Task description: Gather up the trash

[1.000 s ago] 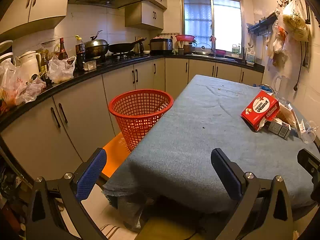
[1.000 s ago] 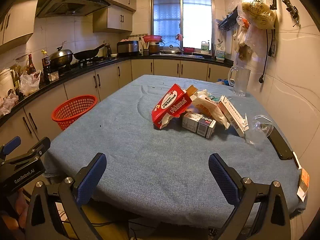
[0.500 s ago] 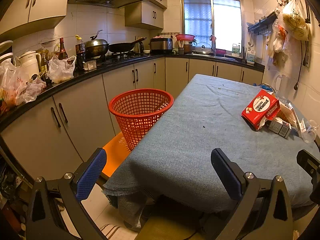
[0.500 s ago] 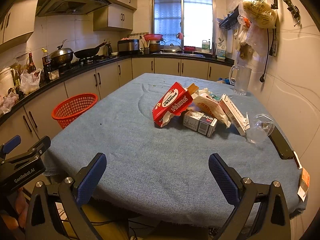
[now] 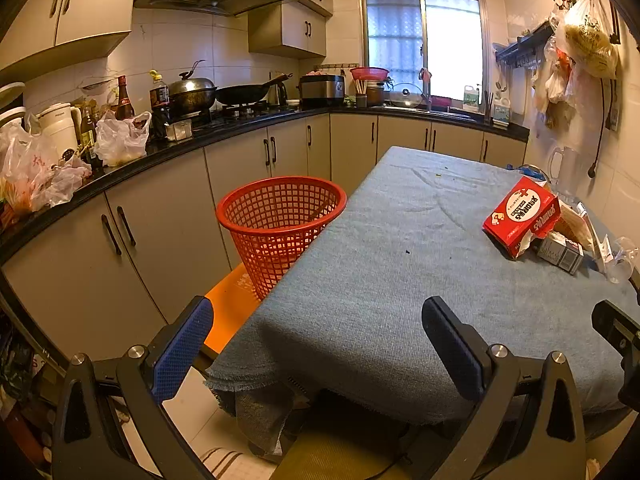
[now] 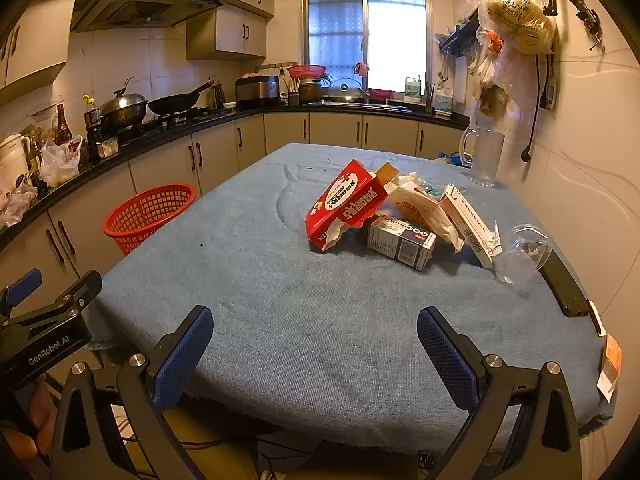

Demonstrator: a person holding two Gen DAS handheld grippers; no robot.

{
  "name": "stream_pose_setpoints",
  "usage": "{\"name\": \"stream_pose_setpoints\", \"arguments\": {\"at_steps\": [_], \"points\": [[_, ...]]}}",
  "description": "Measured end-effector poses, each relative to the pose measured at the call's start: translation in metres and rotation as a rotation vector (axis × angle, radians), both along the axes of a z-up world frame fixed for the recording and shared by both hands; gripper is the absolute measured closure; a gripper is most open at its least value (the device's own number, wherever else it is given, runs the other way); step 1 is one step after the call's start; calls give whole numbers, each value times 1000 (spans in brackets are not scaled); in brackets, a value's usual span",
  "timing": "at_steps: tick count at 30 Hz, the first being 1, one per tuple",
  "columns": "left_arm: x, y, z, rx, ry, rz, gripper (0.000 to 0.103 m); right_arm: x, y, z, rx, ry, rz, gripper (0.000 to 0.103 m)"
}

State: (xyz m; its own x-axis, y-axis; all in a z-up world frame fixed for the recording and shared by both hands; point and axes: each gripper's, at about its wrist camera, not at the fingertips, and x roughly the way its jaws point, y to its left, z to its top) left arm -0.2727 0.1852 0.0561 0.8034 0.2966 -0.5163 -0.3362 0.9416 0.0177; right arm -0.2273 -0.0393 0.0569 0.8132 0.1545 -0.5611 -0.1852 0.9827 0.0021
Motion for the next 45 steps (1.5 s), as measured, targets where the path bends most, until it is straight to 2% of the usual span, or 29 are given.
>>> {"name": "stream_pose_setpoints", "arguments": {"at_steps": [13, 19, 22, 26, 29, 34, 37, 40, 42, 45], "points": [[5, -2, -2, 16, 18, -24, 0, 2, -3, -2, 8, 9, -5, 0], [9, -10, -2, 30, 30, -72, 0, 9, -19, -5, 40, 27, -28, 0], [20, -18, 0, 31, 56, -137, 0, 13, -34, -3, 62, 32, -36, 0], [49, -35, 3, 10, 120, -285, 0, 22, -53, 2, 83, 35, -51, 0], [70, -52, 8, 39, 144, -369, 0, 30, -70, 5, 93, 48, -64, 0], [100, -75, 18, 31, 145, -496, 0, 39, -104, 10, 107, 48, -108, 2], [126, -88, 21, 20, 153, -641, 0, 46, -121, 10, 133, 63, -117, 2], [157, -104, 15, 35, 186, -792, 0, 52, -132, 6, 142, 73, -145, 2], [175, -113, 9, 67, 188, -827, 0, 59, -138, 2, 153, 88, -157, 2], [208, -119, 1, 74, 216, -885, 0, 69, -146, -6, 175, 113, -172, 2]]}}
